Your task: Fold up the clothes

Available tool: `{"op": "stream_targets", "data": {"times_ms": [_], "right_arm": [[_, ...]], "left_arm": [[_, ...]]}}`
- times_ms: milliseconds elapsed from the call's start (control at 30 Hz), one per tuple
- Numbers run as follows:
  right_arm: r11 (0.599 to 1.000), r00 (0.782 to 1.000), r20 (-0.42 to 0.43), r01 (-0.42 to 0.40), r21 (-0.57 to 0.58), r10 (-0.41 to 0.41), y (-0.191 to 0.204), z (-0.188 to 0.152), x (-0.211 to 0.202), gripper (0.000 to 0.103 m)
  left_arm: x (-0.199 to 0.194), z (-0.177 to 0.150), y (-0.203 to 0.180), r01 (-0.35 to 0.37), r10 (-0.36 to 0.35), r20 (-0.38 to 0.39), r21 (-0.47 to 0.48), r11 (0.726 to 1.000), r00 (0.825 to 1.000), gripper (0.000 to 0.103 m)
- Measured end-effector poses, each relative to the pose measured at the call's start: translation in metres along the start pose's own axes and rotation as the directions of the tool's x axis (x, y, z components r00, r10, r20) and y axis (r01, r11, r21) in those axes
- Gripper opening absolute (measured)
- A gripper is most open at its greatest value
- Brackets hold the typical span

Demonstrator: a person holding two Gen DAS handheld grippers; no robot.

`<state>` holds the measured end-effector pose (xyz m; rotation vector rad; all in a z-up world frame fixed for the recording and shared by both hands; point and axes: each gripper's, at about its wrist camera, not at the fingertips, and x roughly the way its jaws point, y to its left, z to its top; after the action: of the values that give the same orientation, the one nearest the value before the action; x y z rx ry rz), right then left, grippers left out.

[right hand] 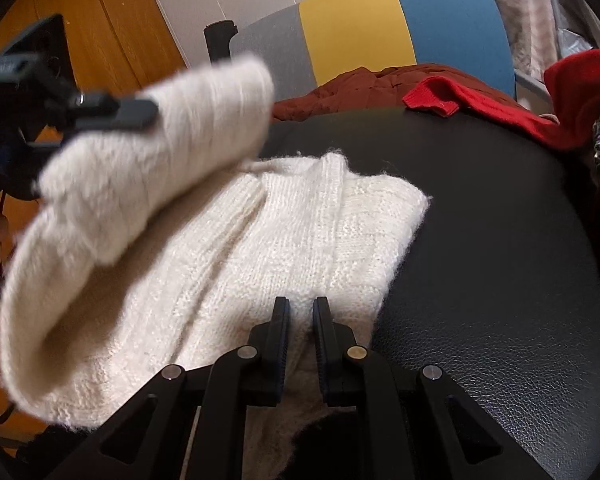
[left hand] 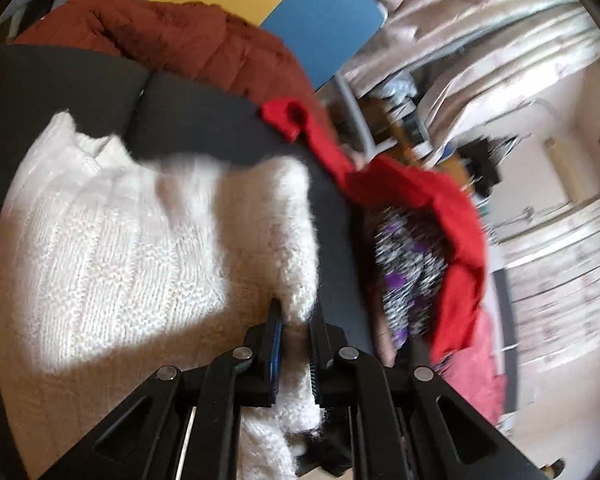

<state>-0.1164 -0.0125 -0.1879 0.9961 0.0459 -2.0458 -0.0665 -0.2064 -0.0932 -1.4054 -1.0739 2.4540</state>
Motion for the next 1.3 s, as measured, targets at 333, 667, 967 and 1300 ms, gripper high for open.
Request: {"op": "stream_targets", "data": {"times_ms": [333,667,967,1300], "right_arm": [[0.995,0.996,0.031,-0.089,0.051,0.087,0.003,0.008,-0.019,0.02],[0.985,0.983,-0.065,-0.168,0.033,0.17,0.044,0.01,-0.003,0.044],[0.977,0.98,-0.003,-0.2,-0.072,0.2,0.096,0.023,-0.017,0.006],[0.959,0.983,0.072,-0.146,-0.244,0.168,0.16,0.033,-0.019,0.006]], "left_arm": [[-0.054,-0.004,0.028,-0.235,0.234,0.019,0.069,0.97,0.972,0.01],[-0.03,-0.016,0.025,-0.173,0.178,-0.047,0.094,0.98,0.983,0.01],[-0.029,-0.02,0.031,-0.149,0.16,-0.11,0.102,0.984,0.981,0.016],[-0.036,-0.011,0.043,-0.15,0.178,-0.236,0.132,0.98,0.955,0.046]]}}
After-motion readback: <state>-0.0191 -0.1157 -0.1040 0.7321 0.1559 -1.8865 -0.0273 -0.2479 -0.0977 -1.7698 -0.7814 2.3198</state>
